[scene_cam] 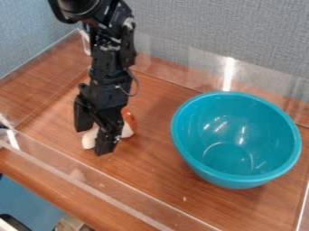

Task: Remove the mushroom from inside the blue bowl and put it on the table

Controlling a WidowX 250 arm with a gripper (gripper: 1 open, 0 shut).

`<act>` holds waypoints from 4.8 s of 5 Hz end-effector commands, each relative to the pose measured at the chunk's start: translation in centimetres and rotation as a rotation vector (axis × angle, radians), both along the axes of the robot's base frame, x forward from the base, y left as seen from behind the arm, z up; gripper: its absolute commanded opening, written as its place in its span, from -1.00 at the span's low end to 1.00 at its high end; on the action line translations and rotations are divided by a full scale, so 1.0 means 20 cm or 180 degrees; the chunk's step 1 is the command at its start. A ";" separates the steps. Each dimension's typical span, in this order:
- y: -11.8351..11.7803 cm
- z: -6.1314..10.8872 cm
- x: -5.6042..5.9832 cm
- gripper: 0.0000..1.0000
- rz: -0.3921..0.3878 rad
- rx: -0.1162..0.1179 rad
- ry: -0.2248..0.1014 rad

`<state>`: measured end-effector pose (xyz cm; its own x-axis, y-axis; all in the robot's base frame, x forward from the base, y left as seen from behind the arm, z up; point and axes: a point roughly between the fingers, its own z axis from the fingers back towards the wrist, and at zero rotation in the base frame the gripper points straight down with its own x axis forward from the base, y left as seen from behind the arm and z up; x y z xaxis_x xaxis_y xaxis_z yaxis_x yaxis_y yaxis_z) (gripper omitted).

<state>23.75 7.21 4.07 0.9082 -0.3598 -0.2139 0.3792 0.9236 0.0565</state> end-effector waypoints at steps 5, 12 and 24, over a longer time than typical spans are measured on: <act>0.02 0.06 0.02 1.00 0.0119 -0.0172 -0.0277; 0.02 0.02 0.01 1.00 0.0211 -0.0281 -0.0311; 0.16 -0.03 -0.01 1.00 0.0428 -0.0406 -0.0324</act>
<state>22.82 9.74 2.56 0.9566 -0.2665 -0.1183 0.2604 0.9634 -0.0642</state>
